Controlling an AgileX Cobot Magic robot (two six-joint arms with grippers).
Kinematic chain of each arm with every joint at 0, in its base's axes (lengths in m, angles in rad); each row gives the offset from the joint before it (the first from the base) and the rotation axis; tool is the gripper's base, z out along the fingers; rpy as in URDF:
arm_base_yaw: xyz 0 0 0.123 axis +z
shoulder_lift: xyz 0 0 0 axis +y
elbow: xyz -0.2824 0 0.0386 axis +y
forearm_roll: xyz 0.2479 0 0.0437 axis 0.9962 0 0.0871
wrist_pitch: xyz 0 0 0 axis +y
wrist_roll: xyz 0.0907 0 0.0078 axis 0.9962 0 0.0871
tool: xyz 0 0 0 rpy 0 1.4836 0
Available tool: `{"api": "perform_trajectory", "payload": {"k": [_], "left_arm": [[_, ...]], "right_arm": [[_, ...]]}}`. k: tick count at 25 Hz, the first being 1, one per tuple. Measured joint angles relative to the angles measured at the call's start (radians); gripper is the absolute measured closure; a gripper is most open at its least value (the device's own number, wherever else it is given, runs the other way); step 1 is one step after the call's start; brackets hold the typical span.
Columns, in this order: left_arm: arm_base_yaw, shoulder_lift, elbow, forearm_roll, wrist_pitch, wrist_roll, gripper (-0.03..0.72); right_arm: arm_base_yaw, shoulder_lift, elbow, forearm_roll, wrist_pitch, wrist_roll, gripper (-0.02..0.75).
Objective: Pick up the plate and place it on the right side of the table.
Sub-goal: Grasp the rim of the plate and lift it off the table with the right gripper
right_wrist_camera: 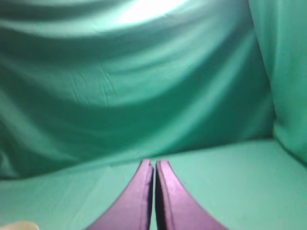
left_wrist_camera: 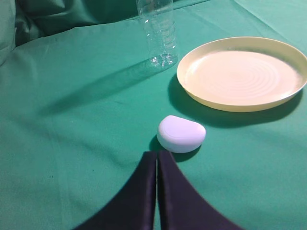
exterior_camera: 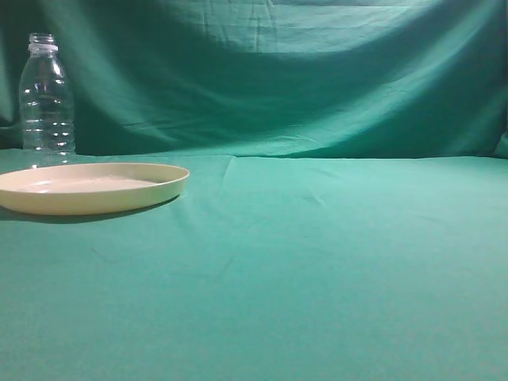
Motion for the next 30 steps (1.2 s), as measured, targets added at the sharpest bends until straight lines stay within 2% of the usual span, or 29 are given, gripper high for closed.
{"api": "perform_trajectory", "payload": {"k": [4,8,11,15,19,24,25,26,30], "left_arm": [[0.0,0.0,0.0,0.0,0.0,0.0,0.688],[0.0,0.0,0.0,0.0,0.0,0.0,0.688],[0.0,0.0,0.0,0.0,0.0,0.0,0.688],[0.0,0.0,0.0,0.0,0.0,0.0,0.688],[0.0,0.0,0.0,0.0,0.0,0.0,0.688],[0.0,0.0,0.0,0.0,0.0,0.0,0.688],[0.0,0.0,0.0,0.0,0.0,0.0,0.688],[0.0,0.0,0.0,0.0,0.0,0.0,0.688],[0.0,0.0,0.0,0.0,0.0,0.0,0.688]], "right_arm": [[0.0,0.198,-0.152,0.002,0.221,-0.013,0.738],[0.0,0.37,-0.288,0.069,0.434,-0.019,0.738],[0.0,0.464,-0.335,0.115,0.477,-0.075,0.738],[0.023,0.587,-0.438,0.264,0.558,-0.282,0.738],[0.121,0.775,-0.585,0.334,0.696,-0.347,0.738],[0.298,1.065,-0.775,0.332,0.774,-0.356,0.738],[0.298,1.065,-0.775,0.332,0.774,-0.356,0.738],[0.365,1.174,-0.867,0.323,0.784,-0.356,0.738],[0.485,1.398,-1.064,0.266,0.83,-0.333,0.738]]}}
